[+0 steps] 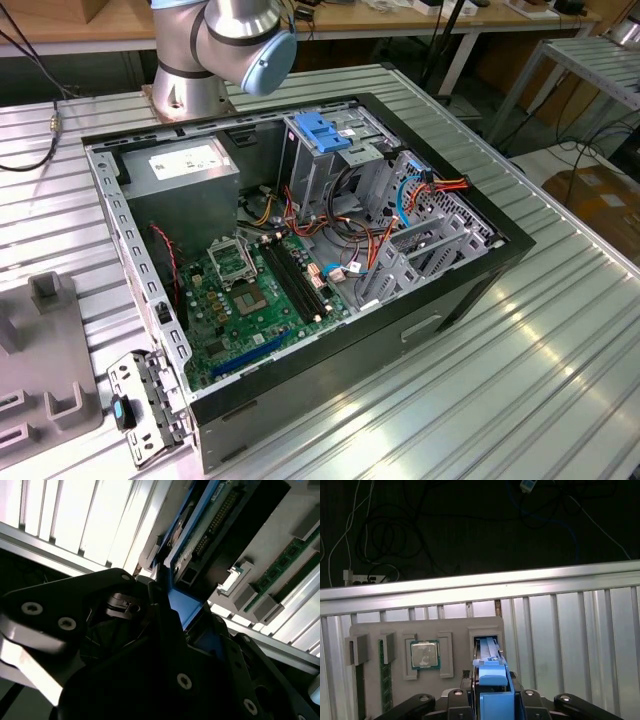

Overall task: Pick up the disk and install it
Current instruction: 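Pick up the disk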

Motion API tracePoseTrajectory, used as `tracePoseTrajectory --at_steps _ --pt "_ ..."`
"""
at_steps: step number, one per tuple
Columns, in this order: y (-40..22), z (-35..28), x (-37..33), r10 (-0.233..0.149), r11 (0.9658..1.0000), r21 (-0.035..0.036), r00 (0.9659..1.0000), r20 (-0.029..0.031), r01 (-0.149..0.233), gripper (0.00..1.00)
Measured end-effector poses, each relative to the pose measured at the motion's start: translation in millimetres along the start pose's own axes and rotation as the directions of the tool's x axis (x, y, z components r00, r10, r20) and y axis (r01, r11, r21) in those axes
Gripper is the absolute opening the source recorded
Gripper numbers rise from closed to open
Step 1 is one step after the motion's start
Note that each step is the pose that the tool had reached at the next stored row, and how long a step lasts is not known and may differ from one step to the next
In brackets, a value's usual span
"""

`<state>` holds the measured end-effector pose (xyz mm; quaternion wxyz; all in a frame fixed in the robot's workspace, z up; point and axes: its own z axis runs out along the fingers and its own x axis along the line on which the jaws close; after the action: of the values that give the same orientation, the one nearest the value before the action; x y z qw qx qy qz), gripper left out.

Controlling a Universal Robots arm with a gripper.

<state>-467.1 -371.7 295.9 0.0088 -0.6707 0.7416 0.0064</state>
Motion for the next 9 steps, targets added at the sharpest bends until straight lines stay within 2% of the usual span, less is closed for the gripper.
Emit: tracePoseTrajectory --at_steps 4,9 --pt "0.0 0.0 0.0 -0.01 0.9999 -0.0002 0.9999 0.0001 0.01 0.38" --pt "0.0 0.1 0.2 -0.067 0.9977 -0.0014 0.9977 0.0002 0.067 0.38"
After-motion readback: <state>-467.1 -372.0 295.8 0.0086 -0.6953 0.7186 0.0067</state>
